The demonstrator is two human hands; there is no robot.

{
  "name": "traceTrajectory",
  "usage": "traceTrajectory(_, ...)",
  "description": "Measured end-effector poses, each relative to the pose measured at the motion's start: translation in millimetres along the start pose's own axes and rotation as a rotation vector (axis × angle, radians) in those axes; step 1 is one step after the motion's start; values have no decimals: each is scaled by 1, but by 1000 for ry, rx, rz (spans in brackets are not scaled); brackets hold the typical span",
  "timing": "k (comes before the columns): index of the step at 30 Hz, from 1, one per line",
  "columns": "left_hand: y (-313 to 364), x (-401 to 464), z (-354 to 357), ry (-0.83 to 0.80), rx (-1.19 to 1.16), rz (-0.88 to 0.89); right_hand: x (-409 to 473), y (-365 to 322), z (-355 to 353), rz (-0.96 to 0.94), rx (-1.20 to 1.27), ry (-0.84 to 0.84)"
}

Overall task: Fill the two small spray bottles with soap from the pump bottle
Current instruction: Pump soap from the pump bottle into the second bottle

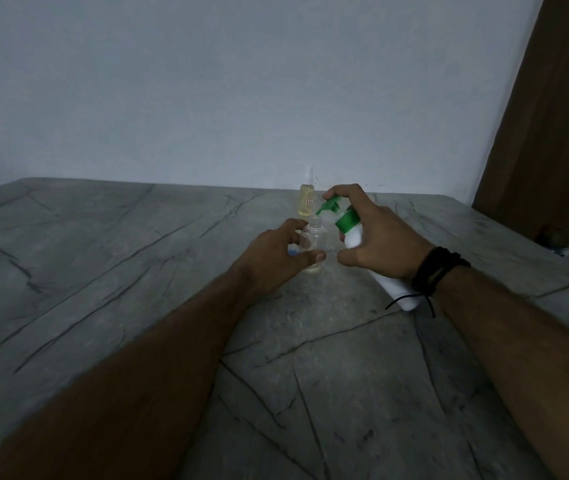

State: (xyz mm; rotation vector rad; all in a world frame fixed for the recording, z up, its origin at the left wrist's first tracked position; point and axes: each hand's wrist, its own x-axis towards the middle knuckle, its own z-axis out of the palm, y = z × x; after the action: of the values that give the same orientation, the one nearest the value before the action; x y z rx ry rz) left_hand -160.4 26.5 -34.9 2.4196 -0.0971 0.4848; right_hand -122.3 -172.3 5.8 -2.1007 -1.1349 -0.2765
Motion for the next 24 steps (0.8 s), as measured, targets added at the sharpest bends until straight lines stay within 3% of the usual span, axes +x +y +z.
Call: traceTrajectory(24,-7,4,3,10,8,10,0,-1,-1,-7,11,-9)
